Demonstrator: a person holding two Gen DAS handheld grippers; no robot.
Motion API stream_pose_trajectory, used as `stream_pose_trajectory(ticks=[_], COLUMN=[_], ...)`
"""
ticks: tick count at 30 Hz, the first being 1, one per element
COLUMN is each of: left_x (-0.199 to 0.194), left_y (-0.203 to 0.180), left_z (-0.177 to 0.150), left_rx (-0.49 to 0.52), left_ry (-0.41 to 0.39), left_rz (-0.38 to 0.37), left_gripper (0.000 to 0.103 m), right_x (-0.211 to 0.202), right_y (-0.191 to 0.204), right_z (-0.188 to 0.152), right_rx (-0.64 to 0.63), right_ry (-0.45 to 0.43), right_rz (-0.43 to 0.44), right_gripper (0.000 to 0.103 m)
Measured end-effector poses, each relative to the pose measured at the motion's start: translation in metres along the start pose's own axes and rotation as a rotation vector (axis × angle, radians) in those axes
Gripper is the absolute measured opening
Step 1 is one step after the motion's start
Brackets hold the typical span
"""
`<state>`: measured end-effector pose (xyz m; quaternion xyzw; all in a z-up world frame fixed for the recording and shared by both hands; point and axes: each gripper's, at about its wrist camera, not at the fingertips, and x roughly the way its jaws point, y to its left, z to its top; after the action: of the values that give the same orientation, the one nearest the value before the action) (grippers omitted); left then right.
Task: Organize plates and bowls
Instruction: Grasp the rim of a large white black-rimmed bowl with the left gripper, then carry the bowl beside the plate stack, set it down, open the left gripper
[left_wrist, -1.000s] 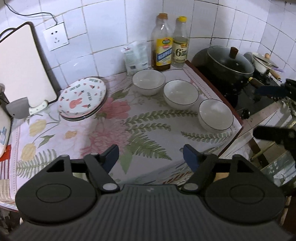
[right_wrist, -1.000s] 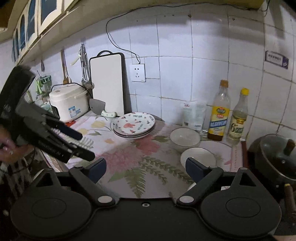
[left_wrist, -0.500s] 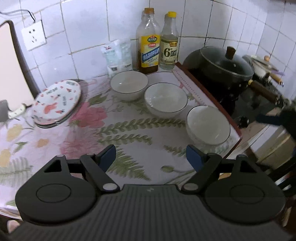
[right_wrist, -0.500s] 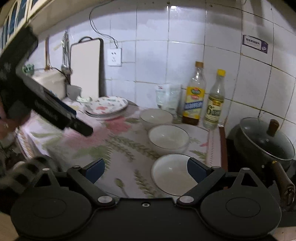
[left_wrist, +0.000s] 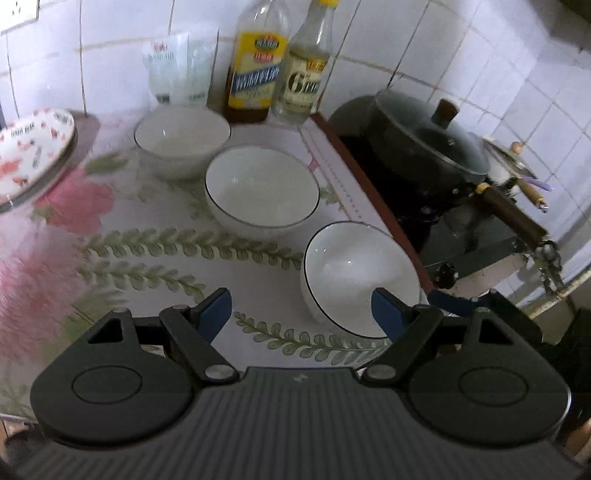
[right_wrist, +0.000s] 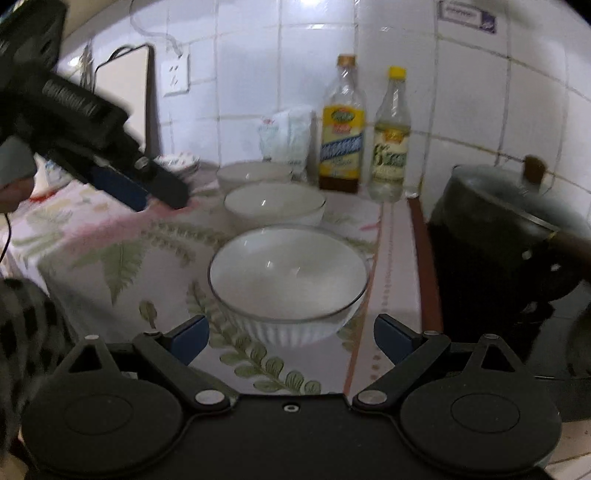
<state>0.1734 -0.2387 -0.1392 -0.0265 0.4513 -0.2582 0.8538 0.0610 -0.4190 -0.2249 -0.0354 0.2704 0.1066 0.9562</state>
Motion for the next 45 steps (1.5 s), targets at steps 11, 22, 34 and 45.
stream_pose_trajectory(ticks=[11, 22, 34, 45], left_x=[0.062, 0.075, 0.034, -0.035], left_y=[-0.016, 0.001, -0.006, 0.017], left_z=[-0.001, -0.001, -0.001, 0.009], left_rx=[0.038, -0.074, 0.036, -0.034], left_ry=[0.078, 0.124, 0.135, 0.085], left_rz=[-0.009, -0.058, -0.018, -0.07], left_gripper=[0.059, 0.019, 0.019, 0.019], right_x=[0.046, 0.062, 0.034, -0.002], right_y=[0.002, 0.005, 0.034, 0.066], right_z=[-0.013, -0.015, -0.002, 0.039], right_rx=[-0.026, 0.06, 0.05, -0.033], right_ry=[-0.027, -0.123, -0.118, -0.172], right_rz=[-0.003, -0.018, -0.03, -0.006], right_gripper=[0.098, 0.099, 0.099, 0.099])
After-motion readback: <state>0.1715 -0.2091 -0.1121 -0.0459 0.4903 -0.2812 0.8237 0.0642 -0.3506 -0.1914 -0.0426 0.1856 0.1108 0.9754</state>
